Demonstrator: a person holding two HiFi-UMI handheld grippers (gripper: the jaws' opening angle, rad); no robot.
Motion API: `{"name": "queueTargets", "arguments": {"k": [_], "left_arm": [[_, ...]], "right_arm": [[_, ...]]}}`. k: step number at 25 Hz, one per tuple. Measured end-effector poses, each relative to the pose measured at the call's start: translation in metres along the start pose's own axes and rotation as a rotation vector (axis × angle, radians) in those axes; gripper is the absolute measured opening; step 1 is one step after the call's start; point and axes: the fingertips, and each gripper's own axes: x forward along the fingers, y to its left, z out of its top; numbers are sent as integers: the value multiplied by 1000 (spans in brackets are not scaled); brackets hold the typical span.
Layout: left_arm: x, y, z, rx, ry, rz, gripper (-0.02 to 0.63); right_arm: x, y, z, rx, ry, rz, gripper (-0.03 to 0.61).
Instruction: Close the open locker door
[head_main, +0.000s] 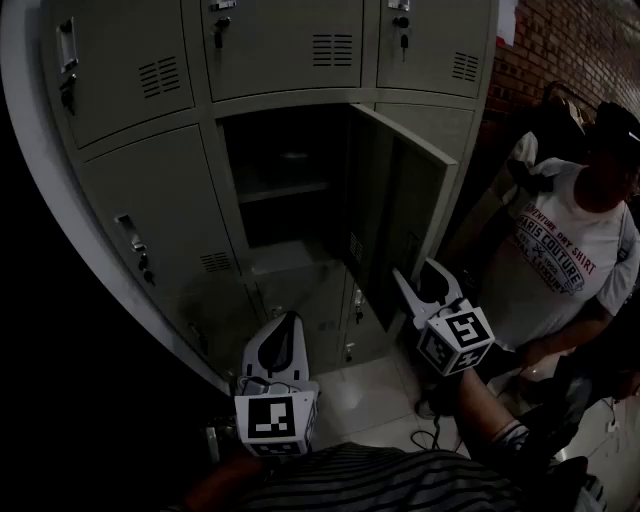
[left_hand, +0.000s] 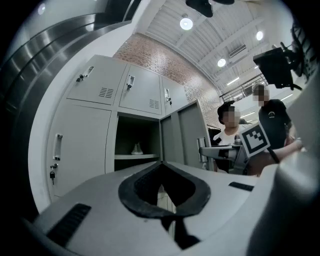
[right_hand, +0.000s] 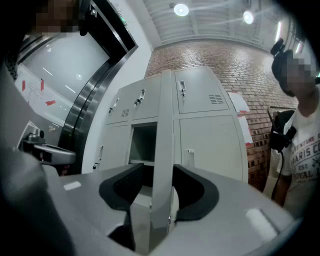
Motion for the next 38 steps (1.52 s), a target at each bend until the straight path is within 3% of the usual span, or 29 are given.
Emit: {"name": "queueTargets", "arguments": {"k": [9,15,24,32,38], "left_arm": [[13,44,-14,-11,16,53,3],[17,109,-17,-16,39,112,3],[51,193,-28,-27,35,131,3],[72,230,-38,-35,46,139,3],[72,236,-41,-35,68,146,3]], "right_arm": [[44,99,-4,16,-26,212,141],[109,153,-10,9,-29,277,138],[215,183,-25,-16,-43,254,127],[283,175,-36,-36,-36,205,98],[292,174,-36,-26,-40,199,89]]}}
